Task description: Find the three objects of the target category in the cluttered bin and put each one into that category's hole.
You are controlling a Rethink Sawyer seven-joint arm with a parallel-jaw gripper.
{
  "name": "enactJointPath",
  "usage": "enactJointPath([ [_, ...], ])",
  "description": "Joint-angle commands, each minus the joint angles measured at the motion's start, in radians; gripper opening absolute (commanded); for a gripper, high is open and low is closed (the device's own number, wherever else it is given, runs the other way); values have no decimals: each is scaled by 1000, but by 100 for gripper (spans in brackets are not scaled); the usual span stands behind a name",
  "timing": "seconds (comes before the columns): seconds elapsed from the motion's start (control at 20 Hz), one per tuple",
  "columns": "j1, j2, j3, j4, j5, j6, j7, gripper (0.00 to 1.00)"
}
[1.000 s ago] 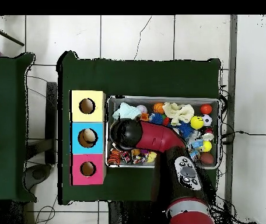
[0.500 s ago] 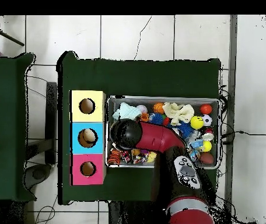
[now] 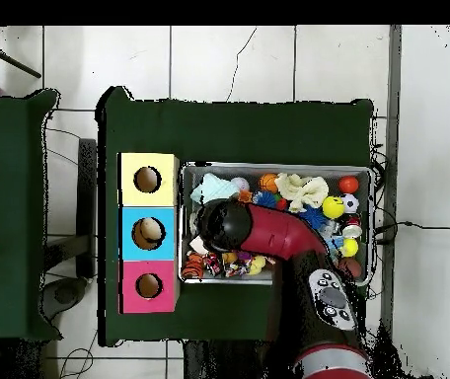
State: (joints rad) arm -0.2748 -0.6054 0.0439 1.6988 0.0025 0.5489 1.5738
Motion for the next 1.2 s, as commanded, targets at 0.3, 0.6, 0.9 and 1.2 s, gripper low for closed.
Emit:
enactJointPath([
  [0.3, -70, -61, 32, -23, -68, 182, -30, 100],
  [0.6, -79, 2, 60, -14, -79, 73, 8, 100],
  [0.9, -53, 18, 60, -1, -68, 30, 70, 100],
  [1.2, -39, 31, 58, -3, -56, 18, 93, 100],
])
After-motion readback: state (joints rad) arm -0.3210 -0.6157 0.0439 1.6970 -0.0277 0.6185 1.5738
